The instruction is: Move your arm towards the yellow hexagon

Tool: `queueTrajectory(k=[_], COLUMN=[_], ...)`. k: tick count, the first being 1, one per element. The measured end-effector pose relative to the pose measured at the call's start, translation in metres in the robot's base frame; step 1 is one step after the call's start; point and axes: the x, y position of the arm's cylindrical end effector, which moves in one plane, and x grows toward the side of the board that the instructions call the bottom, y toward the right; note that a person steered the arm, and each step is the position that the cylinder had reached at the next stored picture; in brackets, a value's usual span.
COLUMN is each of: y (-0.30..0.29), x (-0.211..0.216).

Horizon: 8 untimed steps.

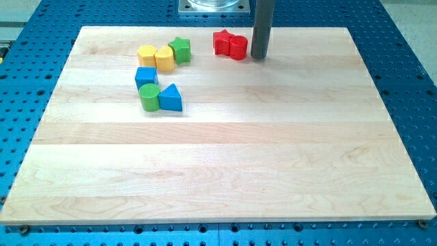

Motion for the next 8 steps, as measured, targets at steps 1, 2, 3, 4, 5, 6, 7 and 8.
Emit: queueTrajectory(k=[1,2,3,4,5,6,7,8], y=[-0.033,-0.057,-0.142,-0.230,-0.303,-0.377,-0.357,-0.326], x=[-0.004,0.025,0.029,0.029,0.033,0.025,-0.022,-0.027])
